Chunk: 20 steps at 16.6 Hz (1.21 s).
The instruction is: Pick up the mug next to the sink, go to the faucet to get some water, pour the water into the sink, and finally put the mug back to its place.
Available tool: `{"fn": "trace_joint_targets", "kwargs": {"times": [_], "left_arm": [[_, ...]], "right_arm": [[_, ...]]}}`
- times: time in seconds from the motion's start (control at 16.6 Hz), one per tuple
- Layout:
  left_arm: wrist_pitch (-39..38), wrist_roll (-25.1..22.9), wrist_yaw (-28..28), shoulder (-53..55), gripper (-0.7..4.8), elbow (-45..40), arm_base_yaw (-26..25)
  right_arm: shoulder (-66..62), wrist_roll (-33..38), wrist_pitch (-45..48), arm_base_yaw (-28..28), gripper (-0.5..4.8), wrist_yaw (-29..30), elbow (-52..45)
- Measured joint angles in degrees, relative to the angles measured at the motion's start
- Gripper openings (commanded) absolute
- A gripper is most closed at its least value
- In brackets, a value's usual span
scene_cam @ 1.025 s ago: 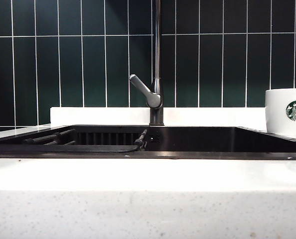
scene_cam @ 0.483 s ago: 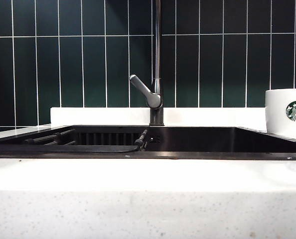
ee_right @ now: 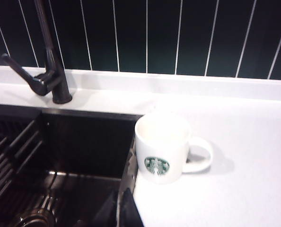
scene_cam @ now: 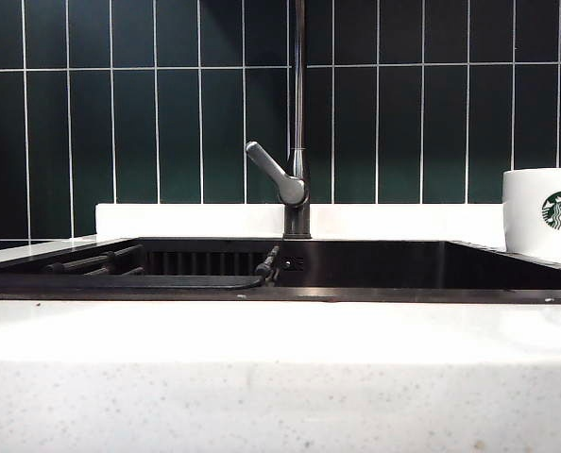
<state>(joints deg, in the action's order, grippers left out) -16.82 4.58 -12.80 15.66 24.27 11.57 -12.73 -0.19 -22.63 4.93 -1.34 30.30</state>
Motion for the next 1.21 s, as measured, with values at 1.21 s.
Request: {"fn": "trace_joint_targets", "kwargs": {"times": [1.21], "left_arm": [[4.8,4.3,13.9,-9.9,-0.04,-16.2,0.0]], "right_arm": [[12.6,3.4,6.0,0.1,-0.01,-4.7,-19.1]]}}
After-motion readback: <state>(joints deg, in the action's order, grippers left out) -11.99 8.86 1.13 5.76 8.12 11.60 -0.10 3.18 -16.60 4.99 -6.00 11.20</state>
